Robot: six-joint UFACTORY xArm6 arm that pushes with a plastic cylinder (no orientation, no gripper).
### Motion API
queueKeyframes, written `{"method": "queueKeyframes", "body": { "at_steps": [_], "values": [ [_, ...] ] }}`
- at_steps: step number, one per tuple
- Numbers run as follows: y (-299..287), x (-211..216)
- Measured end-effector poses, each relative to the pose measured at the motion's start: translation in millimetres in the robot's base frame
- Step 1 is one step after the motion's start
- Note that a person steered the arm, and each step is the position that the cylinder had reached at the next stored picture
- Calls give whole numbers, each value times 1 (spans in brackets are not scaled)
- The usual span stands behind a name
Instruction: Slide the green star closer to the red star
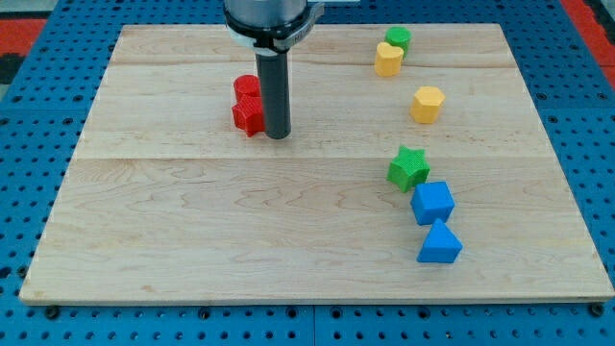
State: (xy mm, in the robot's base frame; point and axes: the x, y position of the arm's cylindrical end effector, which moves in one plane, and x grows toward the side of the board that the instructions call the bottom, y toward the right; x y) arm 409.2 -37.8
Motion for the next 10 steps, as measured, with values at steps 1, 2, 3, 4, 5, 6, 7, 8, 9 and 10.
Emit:
{"method": "queueKeyframes", "body": {
  "at_steps": [1, 2, 3, 4, 5, 6, 7, 8, 9, 10],
  "values": [
    [67, 0],
    [76, 0],
    [86, 0],
    [145, 1],
    [154, 26],
    [196, 61],
    [232, 57],
    [192, 69],
    [167, 69],
    [184, 76]
  ]
}}
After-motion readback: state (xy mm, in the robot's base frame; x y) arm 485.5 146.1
